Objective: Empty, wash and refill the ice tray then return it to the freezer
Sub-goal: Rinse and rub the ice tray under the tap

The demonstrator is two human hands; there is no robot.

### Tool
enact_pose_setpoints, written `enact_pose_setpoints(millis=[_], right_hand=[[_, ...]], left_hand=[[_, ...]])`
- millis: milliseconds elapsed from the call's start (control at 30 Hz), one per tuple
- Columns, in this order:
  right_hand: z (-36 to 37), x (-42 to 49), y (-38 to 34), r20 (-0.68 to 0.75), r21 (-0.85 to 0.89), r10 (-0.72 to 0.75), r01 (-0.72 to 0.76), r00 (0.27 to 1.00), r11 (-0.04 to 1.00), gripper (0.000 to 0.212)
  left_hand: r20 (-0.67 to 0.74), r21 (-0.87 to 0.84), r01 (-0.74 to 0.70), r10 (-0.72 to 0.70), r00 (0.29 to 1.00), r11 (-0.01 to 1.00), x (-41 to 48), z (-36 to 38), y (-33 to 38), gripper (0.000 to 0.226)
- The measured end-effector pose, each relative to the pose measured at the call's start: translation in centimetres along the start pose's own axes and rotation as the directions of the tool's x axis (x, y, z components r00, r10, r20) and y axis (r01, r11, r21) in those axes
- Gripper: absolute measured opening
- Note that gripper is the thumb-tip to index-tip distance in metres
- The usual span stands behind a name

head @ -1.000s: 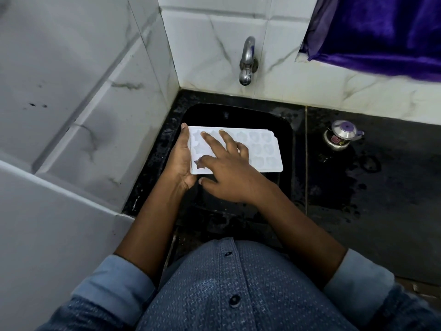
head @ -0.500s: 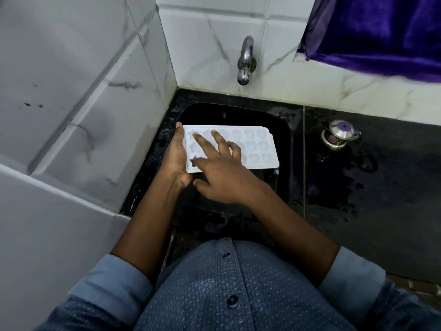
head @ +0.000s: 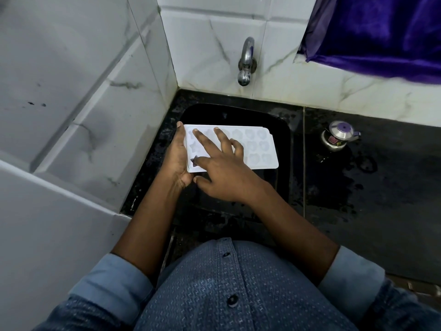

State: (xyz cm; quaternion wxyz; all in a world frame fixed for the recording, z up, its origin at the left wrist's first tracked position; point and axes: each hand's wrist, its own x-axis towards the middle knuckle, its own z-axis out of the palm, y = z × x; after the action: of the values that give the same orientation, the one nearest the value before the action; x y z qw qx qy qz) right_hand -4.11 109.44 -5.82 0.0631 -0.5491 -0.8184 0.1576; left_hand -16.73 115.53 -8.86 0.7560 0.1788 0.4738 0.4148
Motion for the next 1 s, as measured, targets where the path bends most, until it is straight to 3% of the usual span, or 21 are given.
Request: enact_pose_setpoints(millis=[367, 567, 700, 1000], right_hand=[[-0.6, -0.6, -0.1, 0.007, 0.028, 0.001, -0.002, 1.000, 1.000, 0.043], [-0.4, -0.9, -0.4, 0.021, 0.013, -0.009, 0.009, 1.000, 1.000, 0.051], [-0.4, -1.0, -0.5, -0.035, 0.023, 0.015, -0.015, 0.999, 1.000, 0.043], [0.5, -1.5, 0.2, -0.050, 0.035, 0.018, -0.016, 0.999, 0.999, 0.042]], left_hand=[[0.065, -0.002, 0.060, -0.060, 0.996, 0.998, -1.3, 0.8, 0.7, 0.071], [0.053, 0.012, 0.004, -0.005, 0.999, 1.000, -1.5, 0.6, 0.8, 0.075], [0.074, 0.013, 0.002, -0.003, 0.997, 1.000, -1.8, 0.4, 0.4, 0.068], [0.063, 0.050, -0.021, 0.018, 0.998, 0.999, -2.1, 0.1, 0.1, 0.074]])
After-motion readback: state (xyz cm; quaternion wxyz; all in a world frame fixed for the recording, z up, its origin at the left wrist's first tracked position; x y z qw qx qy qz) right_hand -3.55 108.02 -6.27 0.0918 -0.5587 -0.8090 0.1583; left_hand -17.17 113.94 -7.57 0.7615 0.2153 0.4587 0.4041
